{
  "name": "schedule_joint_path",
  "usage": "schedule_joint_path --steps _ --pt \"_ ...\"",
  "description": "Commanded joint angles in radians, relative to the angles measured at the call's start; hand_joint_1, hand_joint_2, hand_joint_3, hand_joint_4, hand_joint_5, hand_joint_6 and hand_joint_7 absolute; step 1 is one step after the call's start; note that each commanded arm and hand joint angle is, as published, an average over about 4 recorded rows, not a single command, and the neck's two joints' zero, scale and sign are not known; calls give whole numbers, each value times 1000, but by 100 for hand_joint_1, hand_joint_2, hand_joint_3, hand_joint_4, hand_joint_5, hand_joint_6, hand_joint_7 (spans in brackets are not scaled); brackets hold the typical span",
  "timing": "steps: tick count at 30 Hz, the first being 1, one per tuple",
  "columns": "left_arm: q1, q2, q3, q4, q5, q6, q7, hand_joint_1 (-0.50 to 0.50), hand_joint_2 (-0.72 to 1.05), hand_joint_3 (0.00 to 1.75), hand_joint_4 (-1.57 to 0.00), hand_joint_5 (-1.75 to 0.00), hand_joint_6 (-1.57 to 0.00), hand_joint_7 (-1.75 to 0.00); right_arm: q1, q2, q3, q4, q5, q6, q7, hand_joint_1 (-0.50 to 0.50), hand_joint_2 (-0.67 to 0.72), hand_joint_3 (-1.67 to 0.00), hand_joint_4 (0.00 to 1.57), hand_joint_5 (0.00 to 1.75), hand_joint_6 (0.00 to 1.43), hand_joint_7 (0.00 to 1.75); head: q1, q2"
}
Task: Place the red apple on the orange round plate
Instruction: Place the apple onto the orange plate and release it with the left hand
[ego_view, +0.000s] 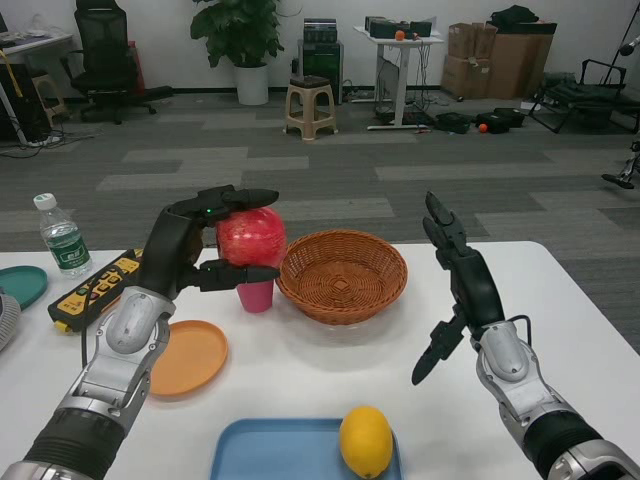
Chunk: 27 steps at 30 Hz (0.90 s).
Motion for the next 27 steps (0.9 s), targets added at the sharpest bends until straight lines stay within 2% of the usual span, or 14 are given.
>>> schedule_joint_path --steps 1,8,11,16,19,23,27 --pt "11 5 3 -4 -9 -10 11 -50 105 9 -142 -175 -107 -35 7 8 -1 -10 2 -1 -5 -38 72 0 0 0 0 2 -11 -3" --pt "14 11 7 -4 -10 -10 11 -50 105 9 -142 -175 -107 -35 6 14 -3 -4 1 -2 -5 -38 72 0 0 0 0 3 -3 -10" --pt "33 21 10 -5 -14 -8 11 -50 105 9 -142 -175 -107 -35 6 15 -5 6 1 -2 -5 -38 72 0 0 0 0 2 4 -16" --pt "86 26 43 -12 -22 -3 11 -50 105 9 -142 -175 -107 -35 4 16 -7 19 1 -1 -5 -38 72 0 0 0 0 3 4 -21" --pt "132 26 81 -19 -27 -2 14 -50 105 9 -142 -175 -107 -35 -2 15 -8 29 1 -1 -5 -38 68 0 0 0 0 0 7 -28" --pt "173 25 122 -20 -25 -2 17 -50 105 9 -142 -175 -107 -35 -5 15 -8 36 1 -1 -5 -38 72 0 0 0 0 5 14 -34" --pt "205 21 175 18 -24 -4 17 -50 105 9 -139 -175 -107 -35 -5 12 -8 40 2 -1 -5 -38 72 0 0 0 0 2 19 -37"
